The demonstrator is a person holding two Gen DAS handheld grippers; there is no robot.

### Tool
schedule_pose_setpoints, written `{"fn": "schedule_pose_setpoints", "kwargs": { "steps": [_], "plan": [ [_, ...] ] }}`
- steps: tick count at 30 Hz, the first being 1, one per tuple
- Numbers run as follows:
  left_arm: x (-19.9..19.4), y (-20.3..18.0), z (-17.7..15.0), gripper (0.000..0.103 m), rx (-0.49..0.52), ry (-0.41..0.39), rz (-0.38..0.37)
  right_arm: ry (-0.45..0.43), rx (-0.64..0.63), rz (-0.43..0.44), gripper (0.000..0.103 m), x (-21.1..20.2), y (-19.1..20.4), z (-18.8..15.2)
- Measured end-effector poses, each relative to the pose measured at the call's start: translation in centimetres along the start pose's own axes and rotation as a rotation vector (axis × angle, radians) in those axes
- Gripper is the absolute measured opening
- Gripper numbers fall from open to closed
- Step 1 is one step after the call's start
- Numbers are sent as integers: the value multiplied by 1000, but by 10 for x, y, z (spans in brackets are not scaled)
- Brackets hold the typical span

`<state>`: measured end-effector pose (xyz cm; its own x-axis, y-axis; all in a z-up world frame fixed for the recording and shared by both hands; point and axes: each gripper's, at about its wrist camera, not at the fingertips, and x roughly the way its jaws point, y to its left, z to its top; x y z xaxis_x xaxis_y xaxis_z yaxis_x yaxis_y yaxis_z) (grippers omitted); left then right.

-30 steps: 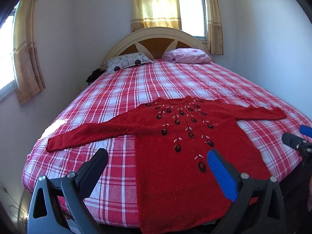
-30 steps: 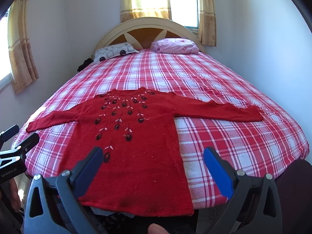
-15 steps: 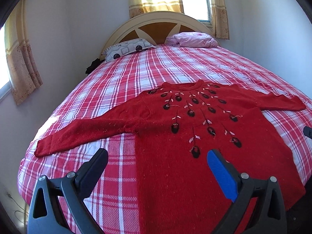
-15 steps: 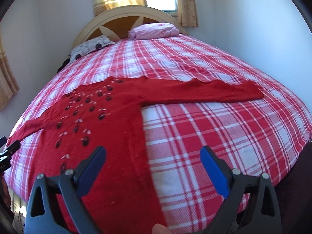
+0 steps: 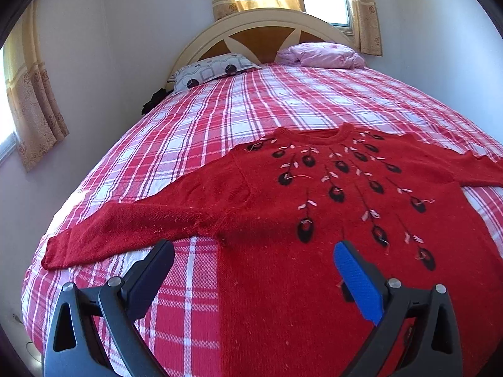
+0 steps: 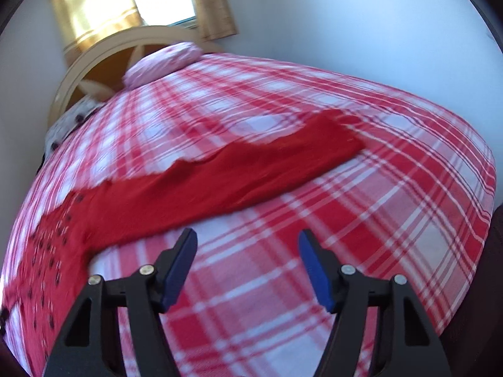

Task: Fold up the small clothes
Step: 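Move the right tool toward the sweater sleeve beside it, then grasp the sleeve cuff with the right tool and fold it across the body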

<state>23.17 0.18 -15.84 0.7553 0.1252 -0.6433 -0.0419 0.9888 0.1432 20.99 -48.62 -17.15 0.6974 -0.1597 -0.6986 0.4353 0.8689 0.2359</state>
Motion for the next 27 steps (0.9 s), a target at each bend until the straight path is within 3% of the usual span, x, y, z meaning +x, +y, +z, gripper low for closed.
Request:
{"fn": "schedule_pose_setpoints", "kwargs": {
  "steps": [6, 12, 15, 20, 25, 27],
  "plan": [
    [22, 9, 4, 102, -36, 31, 18, -12, 170, -77, 63, 31, -57, 41],
    [36, 22, 5, 102, -62, 48, 43, 16, 311, -80, 55, 66, -98, 65],
    [41, 30, 5, 102, -86, 58, 54, 27, 326, -97, 48, 75, -108, 70],
    [45, 35, 4, 102, -105, 67, 63, 28, 318, -101, 45, 86, -114, 78],
    [47, 33, 2, 102, -102, 79, 60, 38, 329, -62, 20, 96, -118, 82],
    [46, 32, 0, 102, -100, 82, 49, 44, 332, -41, 16, 96, -118, 83]
  ]
}}
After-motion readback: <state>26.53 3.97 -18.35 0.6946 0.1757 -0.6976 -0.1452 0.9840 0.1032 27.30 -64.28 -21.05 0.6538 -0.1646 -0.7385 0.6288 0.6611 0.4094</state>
